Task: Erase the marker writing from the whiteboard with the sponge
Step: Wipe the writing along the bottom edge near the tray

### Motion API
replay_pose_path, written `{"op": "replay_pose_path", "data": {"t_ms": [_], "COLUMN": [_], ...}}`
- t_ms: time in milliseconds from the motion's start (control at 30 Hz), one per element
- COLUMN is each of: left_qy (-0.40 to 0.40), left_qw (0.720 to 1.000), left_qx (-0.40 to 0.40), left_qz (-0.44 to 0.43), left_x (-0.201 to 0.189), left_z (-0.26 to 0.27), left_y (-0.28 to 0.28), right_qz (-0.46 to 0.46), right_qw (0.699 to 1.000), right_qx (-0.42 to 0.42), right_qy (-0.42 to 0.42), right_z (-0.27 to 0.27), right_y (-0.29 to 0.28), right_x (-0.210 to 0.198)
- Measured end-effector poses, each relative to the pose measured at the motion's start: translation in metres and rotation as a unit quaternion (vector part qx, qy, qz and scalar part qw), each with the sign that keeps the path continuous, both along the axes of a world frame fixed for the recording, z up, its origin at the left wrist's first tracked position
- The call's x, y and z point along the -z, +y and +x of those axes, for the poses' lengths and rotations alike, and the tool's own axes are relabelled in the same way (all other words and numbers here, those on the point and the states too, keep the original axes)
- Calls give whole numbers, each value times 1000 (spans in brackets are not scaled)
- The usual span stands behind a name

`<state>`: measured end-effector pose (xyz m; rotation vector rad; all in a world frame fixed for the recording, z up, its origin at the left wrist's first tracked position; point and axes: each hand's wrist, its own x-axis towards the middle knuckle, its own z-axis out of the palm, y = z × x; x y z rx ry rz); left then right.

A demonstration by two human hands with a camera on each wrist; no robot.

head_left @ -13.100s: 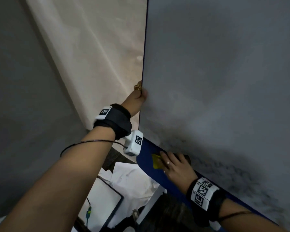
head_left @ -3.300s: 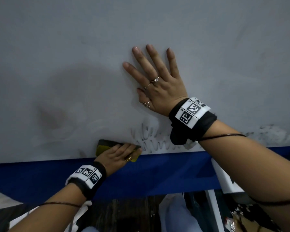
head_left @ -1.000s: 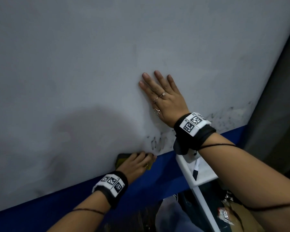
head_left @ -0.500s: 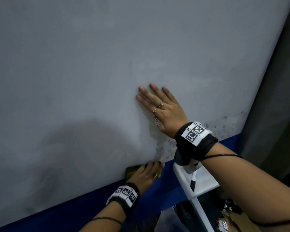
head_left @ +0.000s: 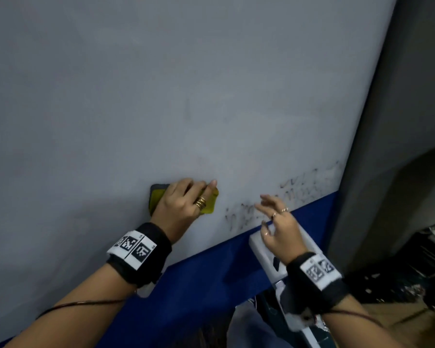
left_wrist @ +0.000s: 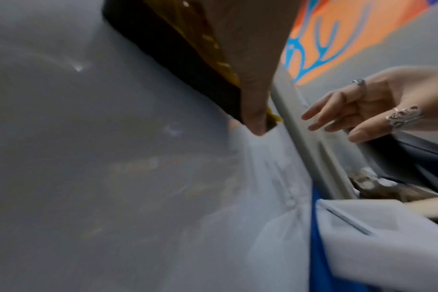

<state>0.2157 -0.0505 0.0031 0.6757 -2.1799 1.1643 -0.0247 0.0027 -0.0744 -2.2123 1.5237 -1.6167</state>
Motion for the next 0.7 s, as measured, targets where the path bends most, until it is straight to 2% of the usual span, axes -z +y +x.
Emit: {"op": "replay_pose_path", "data": {"t_ms": [167,300,467,700], "left_qy": [-81,-147,-211,-215], "left_qw": [992,983,967,946], "left_qx": [85,74,47,10], "left_qz": [43,83,131,241], "left_x": [-2,6,8,7], "left_z": [-13,-22,-22,-30], "left_y": [37,65,74,80], "right_qz": [100,149,169,142], "right_qw": [992,981,976,983], "right_qx": [-47,-97,-109,-96], "right_qy": [-61,-76,-85,-72], "right_z": [31,48,49,49], "right_y": [36,54,71,89], "right_x": [18,24,21,17]}}
